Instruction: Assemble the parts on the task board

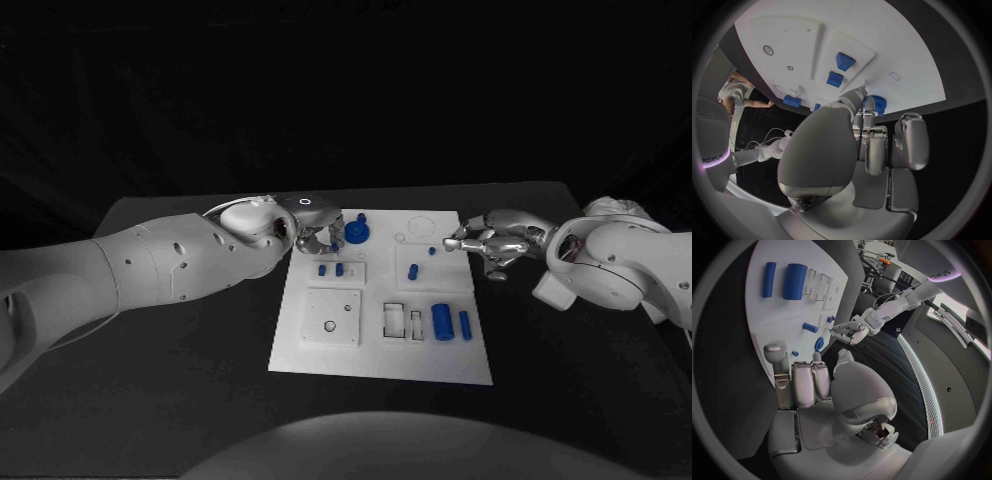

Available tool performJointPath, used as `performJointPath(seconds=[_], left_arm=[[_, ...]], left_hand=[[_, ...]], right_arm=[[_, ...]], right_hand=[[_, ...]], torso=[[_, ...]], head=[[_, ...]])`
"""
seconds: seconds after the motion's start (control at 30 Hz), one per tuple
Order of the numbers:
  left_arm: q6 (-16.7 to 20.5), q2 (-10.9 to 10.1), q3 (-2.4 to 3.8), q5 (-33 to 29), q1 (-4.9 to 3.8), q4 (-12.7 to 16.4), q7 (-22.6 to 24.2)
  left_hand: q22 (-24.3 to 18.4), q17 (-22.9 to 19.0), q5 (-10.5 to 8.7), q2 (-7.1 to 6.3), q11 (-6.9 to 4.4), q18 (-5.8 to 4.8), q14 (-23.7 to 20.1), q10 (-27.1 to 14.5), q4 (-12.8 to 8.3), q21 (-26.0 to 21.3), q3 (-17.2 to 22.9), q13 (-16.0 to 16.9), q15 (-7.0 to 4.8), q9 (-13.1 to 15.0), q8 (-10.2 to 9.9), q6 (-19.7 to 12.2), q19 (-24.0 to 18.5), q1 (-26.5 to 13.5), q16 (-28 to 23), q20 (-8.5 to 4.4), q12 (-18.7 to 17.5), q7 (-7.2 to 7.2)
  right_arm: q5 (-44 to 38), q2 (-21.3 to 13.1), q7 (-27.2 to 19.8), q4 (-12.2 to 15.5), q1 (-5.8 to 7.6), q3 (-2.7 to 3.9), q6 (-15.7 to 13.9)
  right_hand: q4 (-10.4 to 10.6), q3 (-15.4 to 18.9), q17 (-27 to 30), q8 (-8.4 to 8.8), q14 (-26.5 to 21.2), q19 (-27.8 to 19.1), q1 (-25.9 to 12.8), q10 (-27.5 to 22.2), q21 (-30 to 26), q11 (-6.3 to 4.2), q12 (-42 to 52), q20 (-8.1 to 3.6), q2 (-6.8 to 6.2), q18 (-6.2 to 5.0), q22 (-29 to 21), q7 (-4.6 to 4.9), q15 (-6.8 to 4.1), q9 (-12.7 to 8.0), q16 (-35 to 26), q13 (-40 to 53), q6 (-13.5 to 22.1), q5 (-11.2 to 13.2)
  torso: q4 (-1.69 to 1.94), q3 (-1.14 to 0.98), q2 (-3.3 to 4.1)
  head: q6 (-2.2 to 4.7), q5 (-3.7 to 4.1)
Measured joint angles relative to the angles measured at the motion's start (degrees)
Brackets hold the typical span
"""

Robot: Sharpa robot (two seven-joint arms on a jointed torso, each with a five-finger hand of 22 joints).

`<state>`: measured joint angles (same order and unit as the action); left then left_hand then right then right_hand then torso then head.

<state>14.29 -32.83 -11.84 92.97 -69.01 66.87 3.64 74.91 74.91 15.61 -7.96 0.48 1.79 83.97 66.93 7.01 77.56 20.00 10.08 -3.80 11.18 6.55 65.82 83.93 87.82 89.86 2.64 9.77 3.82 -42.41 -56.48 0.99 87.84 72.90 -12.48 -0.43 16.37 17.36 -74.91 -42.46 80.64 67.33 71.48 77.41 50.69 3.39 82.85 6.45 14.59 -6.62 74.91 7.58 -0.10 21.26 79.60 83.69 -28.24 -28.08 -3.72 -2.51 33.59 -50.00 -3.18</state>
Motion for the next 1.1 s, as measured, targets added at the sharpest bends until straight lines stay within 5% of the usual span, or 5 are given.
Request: performJointPath(seconds=[1.1], left_arm=[[-2.18, 0.79, 0.00, 0.11, 0.30, -0.85, -0.60]], left_hand=[[0.00, -0.01, -0.01, 0.19, 0.01, 0.00, 0.00, -0.19, -0.15, -0.57, 0.15, -0.18, 0.00, -0.19, -0.17, -0.23, 0.00, -0.19, 0.00, 0.00, -0.27, -0.17]], right_arm=[[0.01, -0.03, 0.09, -0.07, 0.00, 0.01, 0.03]], right_hand=[[0.00, 0.00, -0.04, 0.00, 0.00, 0.00, -0.15, -0.34, 0.00, -0.11, -0.17, 0.00, -0.15, 0.00, -0.01, 0.00, 0.00, -0.07, 0.00, -0.01, 0.00, 0.00]], torso=[[-0.02, 0.02, -0.02]], head=[[0.01, 0.18]])
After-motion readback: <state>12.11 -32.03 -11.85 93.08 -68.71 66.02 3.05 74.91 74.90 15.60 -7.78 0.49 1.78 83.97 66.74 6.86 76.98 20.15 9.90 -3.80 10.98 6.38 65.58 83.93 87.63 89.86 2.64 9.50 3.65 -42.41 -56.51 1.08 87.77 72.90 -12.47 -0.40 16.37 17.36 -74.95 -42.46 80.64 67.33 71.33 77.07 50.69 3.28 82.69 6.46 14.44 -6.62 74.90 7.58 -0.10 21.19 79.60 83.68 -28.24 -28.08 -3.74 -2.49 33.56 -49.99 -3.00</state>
